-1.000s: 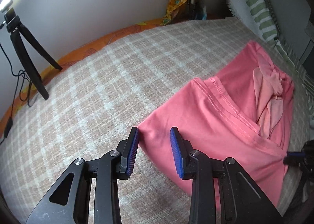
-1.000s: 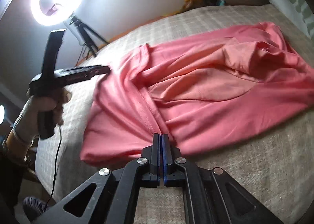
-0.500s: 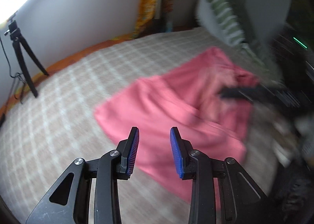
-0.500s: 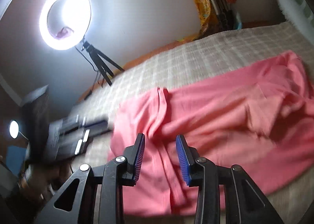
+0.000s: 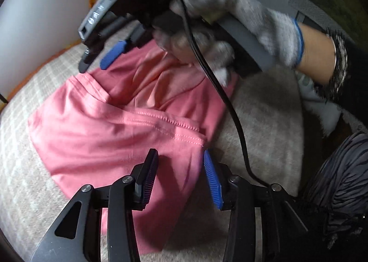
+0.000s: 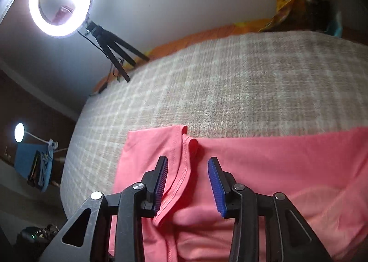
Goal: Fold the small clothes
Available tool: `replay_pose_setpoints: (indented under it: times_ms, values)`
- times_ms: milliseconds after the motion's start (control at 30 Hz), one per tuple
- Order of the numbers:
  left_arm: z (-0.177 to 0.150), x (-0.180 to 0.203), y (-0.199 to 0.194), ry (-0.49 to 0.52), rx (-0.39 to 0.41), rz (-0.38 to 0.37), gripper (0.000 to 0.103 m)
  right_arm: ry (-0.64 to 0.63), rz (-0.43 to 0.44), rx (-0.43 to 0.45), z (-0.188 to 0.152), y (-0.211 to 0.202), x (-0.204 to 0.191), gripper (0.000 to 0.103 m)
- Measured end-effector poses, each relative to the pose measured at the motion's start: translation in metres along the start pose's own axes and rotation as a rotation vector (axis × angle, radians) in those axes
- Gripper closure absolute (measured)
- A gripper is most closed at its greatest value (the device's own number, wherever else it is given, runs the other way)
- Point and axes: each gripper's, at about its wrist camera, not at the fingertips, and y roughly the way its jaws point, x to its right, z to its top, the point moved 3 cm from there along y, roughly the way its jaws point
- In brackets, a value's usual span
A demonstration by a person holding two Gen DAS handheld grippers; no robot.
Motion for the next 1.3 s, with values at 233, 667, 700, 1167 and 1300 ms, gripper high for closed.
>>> replay_pose_setpoints:
  times_ms: [233,667,700,1167,1300]
  values:
    - [0.003,0.001,0.011,0.015,0.009,0.037,0.064,-0.019,0.009,-0.035,0.011,0.022,0.006,0.064]
    - [0.007,-0.005,-0.014,-0.036,0.117,-0.097,0.100,-0.079,-0.038,0.001,0.018,0.021,-0.003,0.103]
    - [0.008,-0.007,-0.019,-0.056,0.132,-0.121,0.100,-0.093,-0.050,0.008,0.020,0.020,-0.007,0.103]
    - [0.001,0.009,-0.019,-0.022,0.067,-0.167,0.096,-0.182,-0.300,-0.003,0.022,0.026,-0.004,0.101]
    - [-0.003,0.014,-0.041,0.003,0.062,-0.127,0.076,-0.142,-0.320,0.065,0.021,-0.002,0.004,0.077]
